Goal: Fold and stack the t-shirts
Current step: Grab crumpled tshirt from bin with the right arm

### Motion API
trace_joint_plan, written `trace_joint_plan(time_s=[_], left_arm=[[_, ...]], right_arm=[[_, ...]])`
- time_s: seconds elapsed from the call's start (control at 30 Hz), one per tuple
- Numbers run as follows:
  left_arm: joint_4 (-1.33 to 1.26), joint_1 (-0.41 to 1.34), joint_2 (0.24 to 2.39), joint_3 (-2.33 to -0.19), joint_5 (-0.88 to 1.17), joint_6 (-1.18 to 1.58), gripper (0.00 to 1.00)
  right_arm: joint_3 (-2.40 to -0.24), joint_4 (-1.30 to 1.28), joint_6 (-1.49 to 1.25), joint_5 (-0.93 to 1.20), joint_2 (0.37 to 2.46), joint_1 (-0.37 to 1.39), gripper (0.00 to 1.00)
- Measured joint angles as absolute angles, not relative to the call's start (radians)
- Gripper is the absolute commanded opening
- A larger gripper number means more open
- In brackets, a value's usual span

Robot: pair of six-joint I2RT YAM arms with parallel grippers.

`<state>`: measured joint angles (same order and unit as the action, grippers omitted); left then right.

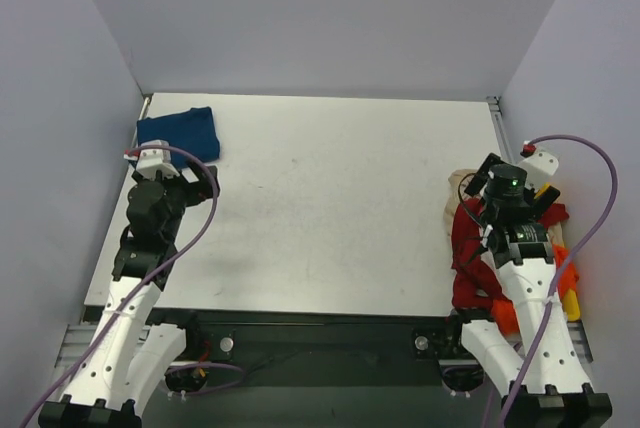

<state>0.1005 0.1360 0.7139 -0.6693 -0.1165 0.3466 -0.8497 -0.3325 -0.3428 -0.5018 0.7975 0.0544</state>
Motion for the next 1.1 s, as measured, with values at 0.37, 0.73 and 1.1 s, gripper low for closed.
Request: trace_joint_plan(time_s=[0.37,0.73,1.1], left_arm=[[0.094,0.136,0.745,-0.646,-0.089,0.346,0.97],[0.092,0.137,0.754,-0.646,-0.087,0.346,0.97],[0.090,0.138,0.762,-0.646,-0.081,0.338,0.97]], right_arm=[[-0.888,-0.384,-0.371,-0.247,1.079,-0.263,0.92],[-0.922,-0.372,-0.399,-0.174,1.241,-0.283,0.89],[-0.992,-0.334,-0.403,-0.153,1.365,-0.283,0.47]])
